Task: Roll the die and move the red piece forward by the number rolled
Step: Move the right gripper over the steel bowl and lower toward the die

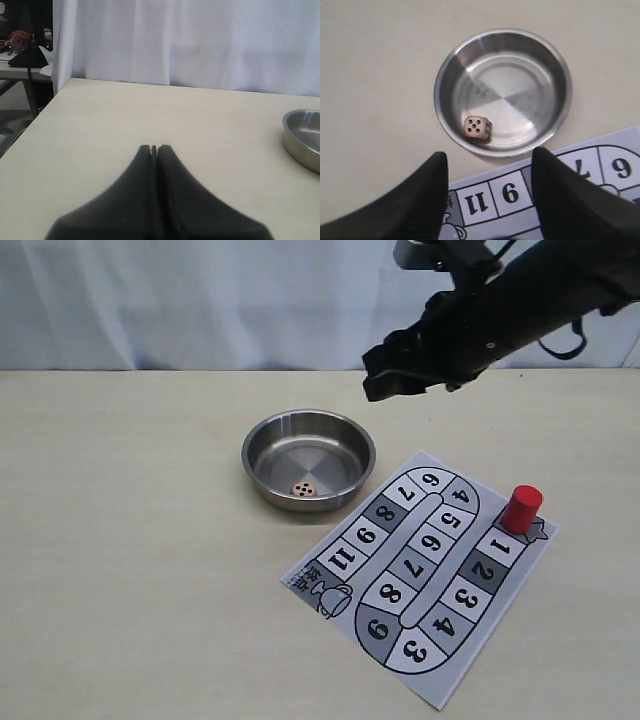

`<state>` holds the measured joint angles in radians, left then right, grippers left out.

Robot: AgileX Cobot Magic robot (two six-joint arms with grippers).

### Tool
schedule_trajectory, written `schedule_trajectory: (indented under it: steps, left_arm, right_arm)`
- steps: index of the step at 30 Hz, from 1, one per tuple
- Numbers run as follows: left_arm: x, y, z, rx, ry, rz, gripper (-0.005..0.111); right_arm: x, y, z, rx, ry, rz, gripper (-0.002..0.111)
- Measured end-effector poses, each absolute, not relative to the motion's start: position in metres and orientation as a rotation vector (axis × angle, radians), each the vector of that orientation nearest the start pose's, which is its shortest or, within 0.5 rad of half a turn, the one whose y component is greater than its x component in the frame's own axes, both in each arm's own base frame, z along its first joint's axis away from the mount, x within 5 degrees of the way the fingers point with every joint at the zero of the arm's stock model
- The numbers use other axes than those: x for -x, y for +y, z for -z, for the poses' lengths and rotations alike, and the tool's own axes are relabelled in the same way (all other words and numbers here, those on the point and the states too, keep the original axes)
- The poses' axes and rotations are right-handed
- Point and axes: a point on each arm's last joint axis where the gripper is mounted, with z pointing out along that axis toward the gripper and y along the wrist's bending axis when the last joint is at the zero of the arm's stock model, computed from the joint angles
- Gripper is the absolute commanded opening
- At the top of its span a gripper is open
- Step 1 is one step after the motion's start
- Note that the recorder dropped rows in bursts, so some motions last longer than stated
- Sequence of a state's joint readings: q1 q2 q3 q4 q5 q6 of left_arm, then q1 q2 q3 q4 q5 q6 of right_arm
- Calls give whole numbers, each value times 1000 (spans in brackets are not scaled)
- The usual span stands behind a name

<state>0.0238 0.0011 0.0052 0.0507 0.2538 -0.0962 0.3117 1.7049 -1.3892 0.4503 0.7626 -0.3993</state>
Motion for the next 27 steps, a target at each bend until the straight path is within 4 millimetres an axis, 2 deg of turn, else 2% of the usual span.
schedule_trajectory:
  steps: [6,11,21,27]
  left_arm:
    - [-55,2,-188,71,1742,6,0]
    - [-55,2,-188,71,1742,6,0]
    - [-55,2,-188,71,1742,6,0]
    - [-55,2,-188,71,1742,6,0]
  right_arm:
    - [-374,161,-272,467,2580,-524,49]
    - [-386,178,-255,432,2678,-524,49]
    - [-394,221,-221,422,2768,-452,49]
    - [-399,230,-195,258,2823,-454,49]
